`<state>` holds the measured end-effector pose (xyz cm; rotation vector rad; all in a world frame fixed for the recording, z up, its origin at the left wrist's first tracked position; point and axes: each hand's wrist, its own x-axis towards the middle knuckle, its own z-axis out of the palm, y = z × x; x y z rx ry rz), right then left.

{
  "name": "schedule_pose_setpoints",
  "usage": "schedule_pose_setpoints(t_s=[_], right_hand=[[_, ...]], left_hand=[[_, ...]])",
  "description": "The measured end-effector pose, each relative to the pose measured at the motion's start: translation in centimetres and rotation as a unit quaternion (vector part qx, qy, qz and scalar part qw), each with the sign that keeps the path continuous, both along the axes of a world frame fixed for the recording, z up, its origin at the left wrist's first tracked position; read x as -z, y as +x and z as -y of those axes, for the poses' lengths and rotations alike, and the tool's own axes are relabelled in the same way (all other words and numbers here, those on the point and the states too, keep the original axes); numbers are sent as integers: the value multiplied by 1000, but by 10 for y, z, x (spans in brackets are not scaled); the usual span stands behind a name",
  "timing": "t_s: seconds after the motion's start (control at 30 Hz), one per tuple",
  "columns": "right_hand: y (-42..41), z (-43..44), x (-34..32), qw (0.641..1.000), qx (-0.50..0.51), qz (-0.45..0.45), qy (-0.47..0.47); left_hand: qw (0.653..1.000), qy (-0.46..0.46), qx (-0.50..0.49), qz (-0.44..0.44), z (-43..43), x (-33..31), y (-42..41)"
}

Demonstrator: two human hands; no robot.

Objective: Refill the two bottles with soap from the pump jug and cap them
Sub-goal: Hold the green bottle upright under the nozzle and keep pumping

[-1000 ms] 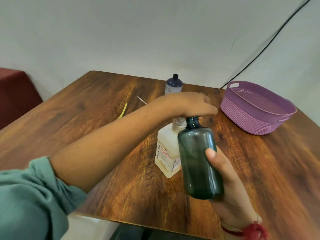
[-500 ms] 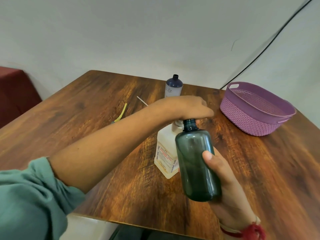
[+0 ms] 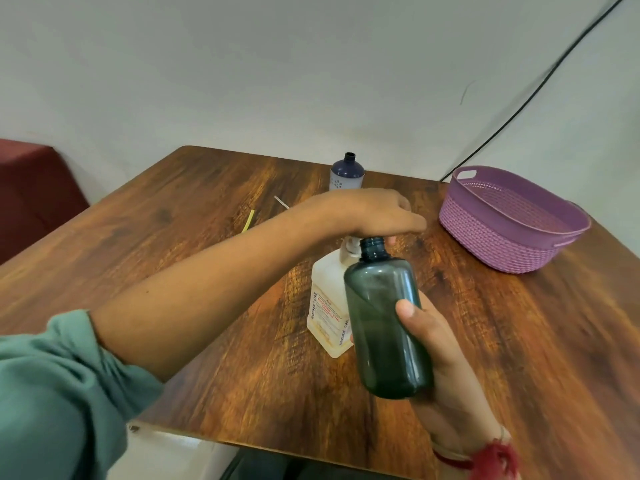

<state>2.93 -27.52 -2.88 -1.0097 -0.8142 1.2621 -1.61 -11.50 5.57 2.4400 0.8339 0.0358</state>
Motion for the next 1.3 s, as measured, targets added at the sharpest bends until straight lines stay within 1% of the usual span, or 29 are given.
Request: schedule_pose_setpoints(t_s=[0.07, 0.13, 0.17, 0.23, 0.3, 0.43, 0.53, 0.57, 0.6, 0.7, 0.73, 0.83, 0.93, 1.0, 1.03, 1.1, 1.13, 1.2, 1.3], right_hand=[[1, 0, -2, 1000, 2, -3, 4], [3, 0, -3, 1000, 0, -5, 7], [4, 0, -2, 1000, -1, -3, 8], [3, 0, -1, 1000, -2, -2, 9], [2, -1, 2, 1000, -3, -8, 8], [0, 0, 2, 1000, -1, -7, 8], [1, 2, -2, 1000, -3, -2, 16], [2, 2, -3, 1000, -3, -1, 18], [2, 1, -3, 1000, -4, 0, 18], [2, -1, 1, 1000, 1, 5, 5], [2, -1, 3, 1000, 4, 7, 1], [1, -2, 5, 1000, 4, 5, 1], [4, 0, -1, 1000, -2, -7, 14], [6, 0, -4, 1000, -9, -13, 20], [6, -1, -4, 1000, -11, -9, 20], [5, -2, -1, 1000, -7, -2, 10], [5, -3, 2, 1000, -5, -2, 6], [3, -2, 5, 1000, -2, -4, 1], [3, 0, 2, 1000, -1, -4, 9]], left_hand=[[999, 14, 10, -32, 0, -4, 1], [999, 20, 17, -20, -1, -4, 2], [1000, 9, 15, 0, -1, -2, 2], [998, -46, -5, 36, -1, 2, 2], [996, -86, -17, 35, -2, 6, 2], [998, -61, 3, -6, 1, 2, 3], [997, 7, 28, -65, 0, -7, 3], [997, 21, 28, -68, -1, -8, 3], [998, 19, 25, -57, -3, -7, 4], [998, -67, -5, 14, -3, 4, 5], [997, -76, -10, 17, -3, 6, 5], [998, -60, 2, -10, -3, 7, 6], [998, 3, 27, -57, -4, -4, 8], [998, 32, 35, -51, -6, -6, 9], [999, 17, 35, -33, -6, -5, 9], [998, -59, 24, -6, -6, 2, 8], [996, -84, 17, -3, -6, 6, 8], [996, -86, 13, -9, -4, 11, 7], [998, -29, 31, -51, -4, -1, 6]])
